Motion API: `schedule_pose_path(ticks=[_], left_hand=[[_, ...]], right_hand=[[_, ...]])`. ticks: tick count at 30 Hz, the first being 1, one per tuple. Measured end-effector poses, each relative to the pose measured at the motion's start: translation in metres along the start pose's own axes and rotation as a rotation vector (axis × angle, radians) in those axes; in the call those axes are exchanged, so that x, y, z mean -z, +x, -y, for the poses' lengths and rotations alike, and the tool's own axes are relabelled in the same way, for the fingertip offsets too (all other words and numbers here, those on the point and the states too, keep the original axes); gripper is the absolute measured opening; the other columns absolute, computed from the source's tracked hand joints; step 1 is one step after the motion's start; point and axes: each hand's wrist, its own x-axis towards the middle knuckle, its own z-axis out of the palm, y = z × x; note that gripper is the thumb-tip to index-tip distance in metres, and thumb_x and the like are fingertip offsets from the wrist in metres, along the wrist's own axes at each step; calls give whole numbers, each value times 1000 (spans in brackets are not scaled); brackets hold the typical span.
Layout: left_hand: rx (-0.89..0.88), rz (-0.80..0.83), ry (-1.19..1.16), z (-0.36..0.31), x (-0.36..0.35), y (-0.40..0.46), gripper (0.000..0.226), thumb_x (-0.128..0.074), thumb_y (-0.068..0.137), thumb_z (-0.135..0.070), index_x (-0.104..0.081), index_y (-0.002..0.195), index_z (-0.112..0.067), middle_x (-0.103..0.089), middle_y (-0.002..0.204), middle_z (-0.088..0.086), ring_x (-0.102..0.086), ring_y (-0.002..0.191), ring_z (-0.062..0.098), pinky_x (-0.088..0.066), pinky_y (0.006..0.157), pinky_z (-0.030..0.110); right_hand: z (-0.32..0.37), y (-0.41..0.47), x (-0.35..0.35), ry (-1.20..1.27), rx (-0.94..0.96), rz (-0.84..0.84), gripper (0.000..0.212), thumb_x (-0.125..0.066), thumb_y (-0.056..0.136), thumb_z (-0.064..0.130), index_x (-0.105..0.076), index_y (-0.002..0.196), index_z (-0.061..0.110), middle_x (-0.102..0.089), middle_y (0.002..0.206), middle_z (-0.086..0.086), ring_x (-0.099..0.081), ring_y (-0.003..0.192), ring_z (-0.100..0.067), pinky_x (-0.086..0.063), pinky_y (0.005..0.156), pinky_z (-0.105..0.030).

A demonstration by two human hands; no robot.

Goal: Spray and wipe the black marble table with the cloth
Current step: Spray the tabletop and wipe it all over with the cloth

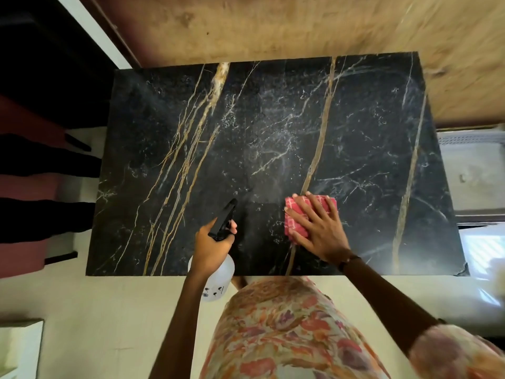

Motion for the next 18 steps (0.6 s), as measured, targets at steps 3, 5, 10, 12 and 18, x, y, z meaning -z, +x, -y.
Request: schedule_pose_path(ticks=[3, 5, 10, 12, 18], left_hand=[[10, -6, 6, -5, -7, 2, 31, -56, 81, 8, -66, 79, -21, -68, 85, 4, -55, 82, 48, -44, 90, 62], [17, -7, 6, -7, -12, 4, 29, -56, 80, 8, -66, 79, -19, -68, 84, 4, -55, 82, 48, -45, 89, 61], [30, -29, -32, -16, -19, 7, 29, -55, 79, 9, -66, 77, -18, -68, 83, 4, -52, 61, 14, -47, 79, 57], [33, -32, -36, -19, -20, 8, 29, -55, 80, 8, -66, 79, -18, -67, 84, 3, -52, 62, 22, -45, 85, 62], [22, -47, -38, -27, -20, 14, 26, -55, 79, 8, -66, 80, -15, -67, 84, 3, -52, 61, 13, -46, 87, 61]], right_hand=[[32, 36, 6, 38, -14, -10, 60, -28, 95, 59, -27, 150, 36, -23, 160, -2, -18, 148, -31, -16, 114, -65], [46, 39, 2, 44, 113, -2, 58, -29, 96, 57, -29, 149, 35, -27, 159, -3, -21, 147, -33, -18, 113, -65], [1, -1, -15, -5, 435, 6, 59, -28, 96, 62, -22, 151, 39, -28, 158, 0, -19, 148, -29, -16, 116, -60], [-30, -1, -12, -49, 421, 16, 60, -29, 95, 64, -24, 150, 40, -29, 157, 0, -22, 147, -30, -17, 115, -60], [-15, 79, 17, -25, 127, -5, 61, -22, 95, 63, -20, 151, 37, -19, 161, 0, -15, 149, -29, -5, 118, -60]])
